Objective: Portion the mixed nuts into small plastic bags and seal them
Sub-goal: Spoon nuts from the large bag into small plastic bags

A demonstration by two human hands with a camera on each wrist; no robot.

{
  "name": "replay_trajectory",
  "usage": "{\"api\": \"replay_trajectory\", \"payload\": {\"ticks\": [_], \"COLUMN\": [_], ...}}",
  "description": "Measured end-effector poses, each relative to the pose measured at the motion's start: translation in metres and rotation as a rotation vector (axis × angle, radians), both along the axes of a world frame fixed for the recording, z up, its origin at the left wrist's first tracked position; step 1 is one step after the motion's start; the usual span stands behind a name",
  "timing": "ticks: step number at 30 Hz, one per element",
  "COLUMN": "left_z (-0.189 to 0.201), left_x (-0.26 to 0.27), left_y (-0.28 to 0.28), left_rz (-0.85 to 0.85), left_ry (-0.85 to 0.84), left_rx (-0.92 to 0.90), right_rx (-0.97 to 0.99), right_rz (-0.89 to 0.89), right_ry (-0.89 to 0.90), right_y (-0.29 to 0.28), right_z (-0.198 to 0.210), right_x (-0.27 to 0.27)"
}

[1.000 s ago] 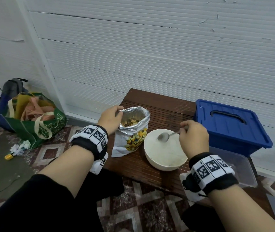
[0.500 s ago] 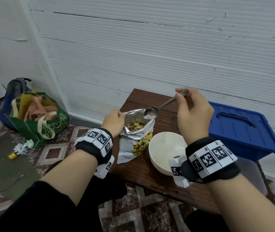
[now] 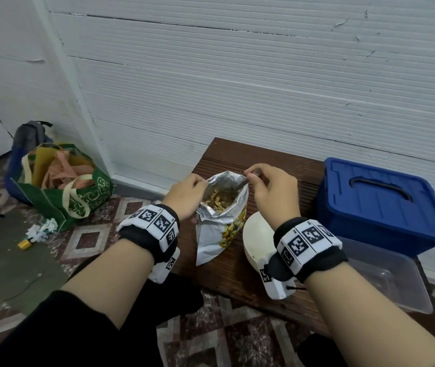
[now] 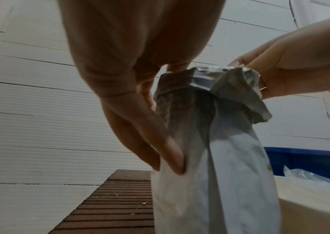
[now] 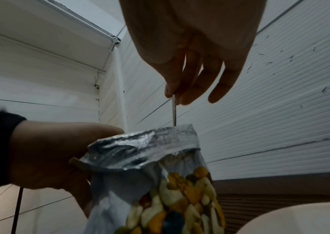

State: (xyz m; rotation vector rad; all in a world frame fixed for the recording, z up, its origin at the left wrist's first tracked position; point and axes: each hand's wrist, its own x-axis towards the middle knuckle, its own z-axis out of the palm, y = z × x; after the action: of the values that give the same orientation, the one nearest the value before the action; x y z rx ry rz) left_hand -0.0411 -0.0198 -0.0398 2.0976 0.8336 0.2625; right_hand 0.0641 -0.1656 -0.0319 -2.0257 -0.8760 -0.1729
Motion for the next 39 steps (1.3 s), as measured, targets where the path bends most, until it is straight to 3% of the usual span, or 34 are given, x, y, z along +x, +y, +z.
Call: {"api": "replay_trajectory", "payload": {"ticks": [7, 11, 14, 16, 23, 27, 31, 35, 39], "left_z": [-0.002, -0.001, -0.002, -0.002, -0.002, -0.002, 0.0, 0.004, 0.013], "left_x": [-0.001, -0.001, 0.0, 0.0, -0.001, -0.002, -0.003, 0.002, 0.006], "left_y": [0.0, -0.002, 0.0, -0.001, -0.001, -0.001, -0.005, -0.011, -0.031], "left_rz": [-0.009, -0.026, -0.037, -0.046, -0.045, -0.043, -0.02, 0.005, -0.031], "left_ry": [0.001, -0.021, -0.031, -0.035, -0.033, -0.013, -0.032, -0.13, -0.238], "left_rx": [0.003, -0.014, -0.027, -0.035, -0.025, 0.027, 0.125, 0.247, 0.354], "right_rx": [-0.047, -0.013, -0.137, -0.208, -0.139, -0.07, 0.113, 0.078, -0.154], "right_rz": [-0.008, -0.038, -0.006, 0.023, 0.016, 0.007, 0.019, -0.196, -0.424], "right_ry": [0.082, -0.078, -0.247, -0.264, 0.026, 0.09, 0.24, 0.287, 0.38], "right_y": [-0.002, -0.004, -0.003, -0.002, 0.004, -0.002, -0.025, -0.069, -0.116], "right_z": [0.006, 0.017, 0.023, 0.019, -0.007, -0.011, 0.0, -0.008, -0.028], "right_x": [0.003, 0.003, -0.006, -0.01, 0.001, -0.004, -0.006, 0.006, 0.019]}}
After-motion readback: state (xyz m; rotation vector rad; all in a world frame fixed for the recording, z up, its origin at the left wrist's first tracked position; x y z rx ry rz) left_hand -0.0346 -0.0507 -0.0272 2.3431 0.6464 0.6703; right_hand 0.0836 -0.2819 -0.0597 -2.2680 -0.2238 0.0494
